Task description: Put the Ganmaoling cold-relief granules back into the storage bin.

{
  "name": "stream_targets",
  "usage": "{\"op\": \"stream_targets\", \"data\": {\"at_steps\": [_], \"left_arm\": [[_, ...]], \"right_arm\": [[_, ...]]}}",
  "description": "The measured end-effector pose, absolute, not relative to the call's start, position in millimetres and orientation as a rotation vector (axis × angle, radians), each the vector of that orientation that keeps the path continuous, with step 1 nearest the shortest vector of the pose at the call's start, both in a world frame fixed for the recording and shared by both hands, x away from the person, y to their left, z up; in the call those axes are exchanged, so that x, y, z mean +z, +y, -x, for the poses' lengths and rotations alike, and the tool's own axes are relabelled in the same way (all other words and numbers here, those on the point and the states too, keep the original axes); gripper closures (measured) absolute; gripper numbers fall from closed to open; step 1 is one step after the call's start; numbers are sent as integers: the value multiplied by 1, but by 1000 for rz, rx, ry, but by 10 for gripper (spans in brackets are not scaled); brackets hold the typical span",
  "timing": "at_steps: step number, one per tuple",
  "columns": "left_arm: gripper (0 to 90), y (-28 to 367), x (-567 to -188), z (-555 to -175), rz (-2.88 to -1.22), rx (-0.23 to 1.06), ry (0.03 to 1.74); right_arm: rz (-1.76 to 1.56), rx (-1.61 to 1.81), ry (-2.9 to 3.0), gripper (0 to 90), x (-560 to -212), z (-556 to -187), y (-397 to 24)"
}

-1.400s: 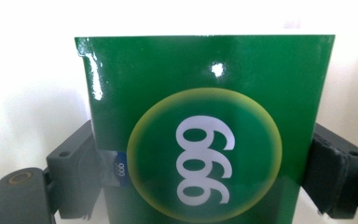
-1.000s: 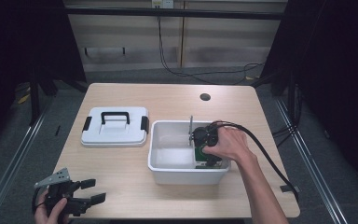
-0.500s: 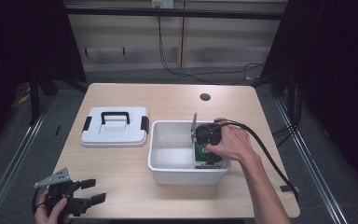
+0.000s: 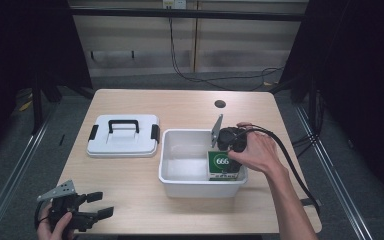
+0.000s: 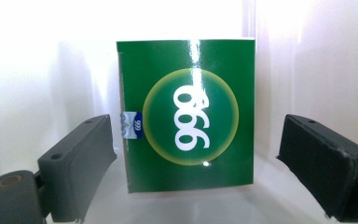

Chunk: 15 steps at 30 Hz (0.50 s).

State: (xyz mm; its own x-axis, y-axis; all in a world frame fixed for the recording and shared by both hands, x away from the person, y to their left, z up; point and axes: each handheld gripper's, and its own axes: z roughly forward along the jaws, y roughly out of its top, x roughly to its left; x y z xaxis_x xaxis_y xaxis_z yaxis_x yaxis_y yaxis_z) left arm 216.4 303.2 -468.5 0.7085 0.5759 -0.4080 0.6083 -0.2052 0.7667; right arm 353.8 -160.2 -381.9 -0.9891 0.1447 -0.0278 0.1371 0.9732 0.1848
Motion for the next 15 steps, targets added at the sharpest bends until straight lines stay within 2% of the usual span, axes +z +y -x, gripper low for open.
{"op": "stream_targets", "data": {"at_steps": [15], "left_arm": [[160,303,-469,-216,-1877,-40,922]], "right_arm": [[-371,622,2969,133,-360,-346,-185]]}}
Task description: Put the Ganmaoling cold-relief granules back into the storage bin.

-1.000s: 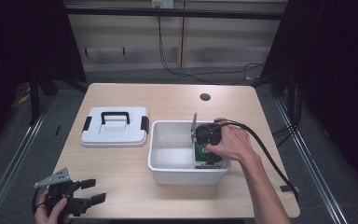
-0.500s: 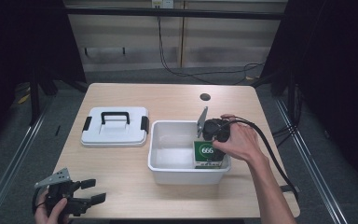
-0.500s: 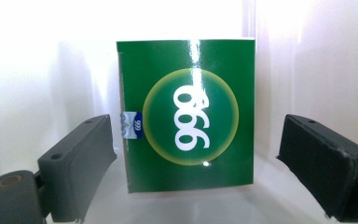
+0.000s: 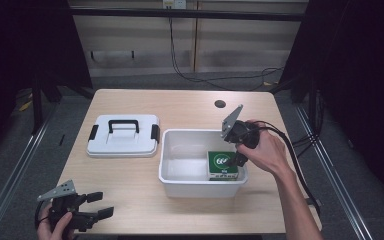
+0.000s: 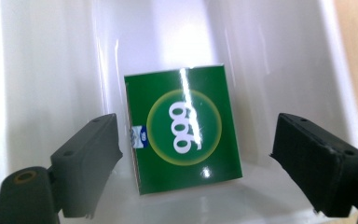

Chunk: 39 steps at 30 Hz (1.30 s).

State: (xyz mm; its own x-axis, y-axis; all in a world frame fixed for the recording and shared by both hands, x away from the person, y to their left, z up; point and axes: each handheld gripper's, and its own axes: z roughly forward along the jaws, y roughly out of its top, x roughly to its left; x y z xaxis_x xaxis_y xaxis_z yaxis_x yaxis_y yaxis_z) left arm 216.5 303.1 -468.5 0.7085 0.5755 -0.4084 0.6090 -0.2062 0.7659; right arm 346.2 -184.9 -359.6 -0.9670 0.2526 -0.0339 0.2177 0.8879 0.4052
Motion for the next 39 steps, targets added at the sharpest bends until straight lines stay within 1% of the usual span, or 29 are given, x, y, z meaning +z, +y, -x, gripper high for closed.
{"op": "stream_targets", "data": {"at_steps": [8,12,17,30,39], "left_arm": [[159,303,-469,-217,-1878,-37,924],[160,304,-468,-216,-1875,-36,927],[160,304,-469,-216,-1872,-37,931],[160,305,-469,-217,-1879,-30,943],[160,306,-470,-217,-1869,-28,969]], "right_arm": [[-415,885,2876,135,-348,-336,-205],[-476,917,2808,135,-344,-327,-213],[-564,1032,2723,137,-345,-318,-233],[-754,1111,2601,141,-359,-293,-285],[-860,1144,2533,148,-380,-275,-308]]}}
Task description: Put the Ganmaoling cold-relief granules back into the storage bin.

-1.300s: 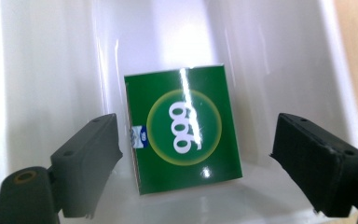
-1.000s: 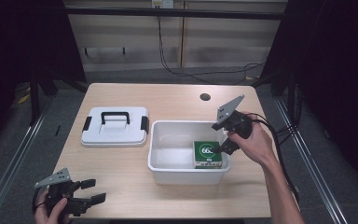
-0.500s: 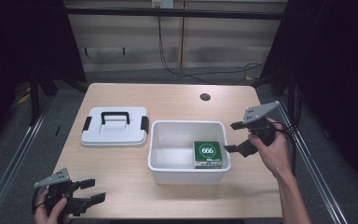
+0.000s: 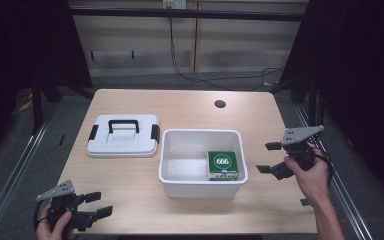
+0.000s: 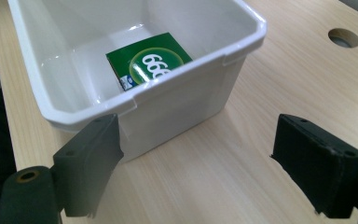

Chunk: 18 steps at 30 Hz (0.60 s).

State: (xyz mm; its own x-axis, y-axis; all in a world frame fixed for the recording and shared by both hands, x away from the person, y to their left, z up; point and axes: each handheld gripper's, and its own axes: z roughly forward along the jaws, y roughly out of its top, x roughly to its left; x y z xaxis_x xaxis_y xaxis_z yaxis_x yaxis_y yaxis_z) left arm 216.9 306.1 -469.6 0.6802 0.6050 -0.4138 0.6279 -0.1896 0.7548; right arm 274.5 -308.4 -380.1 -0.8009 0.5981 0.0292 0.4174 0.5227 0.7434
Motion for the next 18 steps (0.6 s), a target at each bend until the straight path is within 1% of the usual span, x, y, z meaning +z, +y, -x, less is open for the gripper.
{"op": "stream_targets", "data": {"at_steps": [9,13,18], "left_arm": [[160,307,-469,-217,-1866,-32,973],[160,308,-469,-217,-1866,-26,975],[160,308,-469,-217,-1860,-25,991]], "right_arm": [[-997,1209,2433,149,-412,-263,-329],[-1056,1205,2365,136,-423,-262,-335],[-1140,1168,2329,132,-446,-261,-342]]}}
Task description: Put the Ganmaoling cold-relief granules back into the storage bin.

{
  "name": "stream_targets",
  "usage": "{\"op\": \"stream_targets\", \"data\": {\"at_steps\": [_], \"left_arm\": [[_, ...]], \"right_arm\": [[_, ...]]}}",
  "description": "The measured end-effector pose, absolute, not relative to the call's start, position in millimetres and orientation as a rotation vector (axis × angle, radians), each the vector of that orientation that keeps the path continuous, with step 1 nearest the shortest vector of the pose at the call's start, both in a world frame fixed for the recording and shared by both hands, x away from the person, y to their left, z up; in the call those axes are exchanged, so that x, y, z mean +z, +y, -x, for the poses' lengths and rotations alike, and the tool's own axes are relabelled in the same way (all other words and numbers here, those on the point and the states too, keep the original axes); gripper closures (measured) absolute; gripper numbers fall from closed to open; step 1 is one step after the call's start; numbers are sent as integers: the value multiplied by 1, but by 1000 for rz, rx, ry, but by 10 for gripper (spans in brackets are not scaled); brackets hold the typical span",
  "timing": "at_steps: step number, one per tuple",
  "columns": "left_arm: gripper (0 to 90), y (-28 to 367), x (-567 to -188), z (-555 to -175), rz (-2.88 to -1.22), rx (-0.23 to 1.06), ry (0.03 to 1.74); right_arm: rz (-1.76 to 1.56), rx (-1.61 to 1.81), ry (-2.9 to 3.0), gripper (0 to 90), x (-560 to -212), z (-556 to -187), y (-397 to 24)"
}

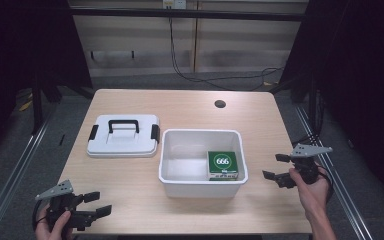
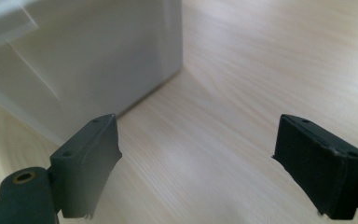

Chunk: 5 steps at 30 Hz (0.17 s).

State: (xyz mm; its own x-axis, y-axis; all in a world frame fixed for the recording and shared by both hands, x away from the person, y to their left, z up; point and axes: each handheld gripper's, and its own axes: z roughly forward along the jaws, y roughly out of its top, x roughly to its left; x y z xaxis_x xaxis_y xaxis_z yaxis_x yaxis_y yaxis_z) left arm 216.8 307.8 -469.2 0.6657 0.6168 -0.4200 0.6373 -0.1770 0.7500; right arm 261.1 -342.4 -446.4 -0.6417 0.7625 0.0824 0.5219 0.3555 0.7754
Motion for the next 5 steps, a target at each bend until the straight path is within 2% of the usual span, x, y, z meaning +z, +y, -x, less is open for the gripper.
{"op": "stream_targets", "data": {"at_steps": [5], "left_arm": [[160,308,-470,-218,-1870,-14,1002]], "right_arm": [[-1174,1149,2353,135,-457,-261,-348]]}}
